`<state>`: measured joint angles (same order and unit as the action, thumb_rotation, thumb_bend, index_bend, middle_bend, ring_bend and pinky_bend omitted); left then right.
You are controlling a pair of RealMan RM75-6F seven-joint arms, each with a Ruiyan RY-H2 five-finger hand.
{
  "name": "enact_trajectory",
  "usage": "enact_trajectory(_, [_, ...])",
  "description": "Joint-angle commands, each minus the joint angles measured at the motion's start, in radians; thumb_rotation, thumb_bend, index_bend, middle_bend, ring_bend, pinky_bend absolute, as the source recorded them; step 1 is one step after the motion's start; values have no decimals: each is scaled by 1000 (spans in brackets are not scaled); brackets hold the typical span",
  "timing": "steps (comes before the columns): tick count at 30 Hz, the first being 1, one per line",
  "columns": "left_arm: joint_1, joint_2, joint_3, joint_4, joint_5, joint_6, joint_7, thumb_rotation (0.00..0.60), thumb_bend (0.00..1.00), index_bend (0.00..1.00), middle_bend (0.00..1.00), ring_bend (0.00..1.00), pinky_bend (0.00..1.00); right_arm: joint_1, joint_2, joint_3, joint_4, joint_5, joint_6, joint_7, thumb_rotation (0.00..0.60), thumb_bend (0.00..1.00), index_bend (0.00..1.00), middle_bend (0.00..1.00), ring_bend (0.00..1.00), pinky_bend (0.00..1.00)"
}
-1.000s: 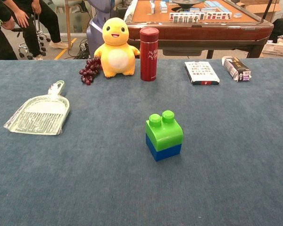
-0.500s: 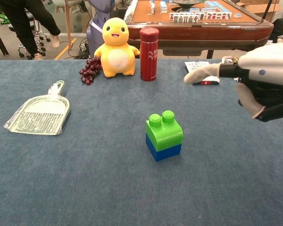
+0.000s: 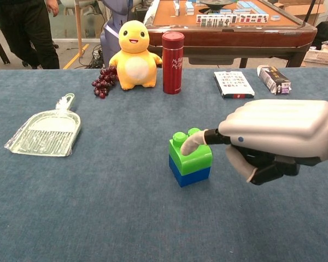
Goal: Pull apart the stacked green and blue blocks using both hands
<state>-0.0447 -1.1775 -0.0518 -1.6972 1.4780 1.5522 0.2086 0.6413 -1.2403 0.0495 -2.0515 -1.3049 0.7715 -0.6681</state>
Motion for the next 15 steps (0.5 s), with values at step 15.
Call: enact_trajectory(15, [6, -14, 6, 21, 0, -2, -21, 600, 179, 233, 308, 213, 427, 178, -141, -34, 64, 325, 26, -182, 600, 1000, 164, 1000, 903, 929])
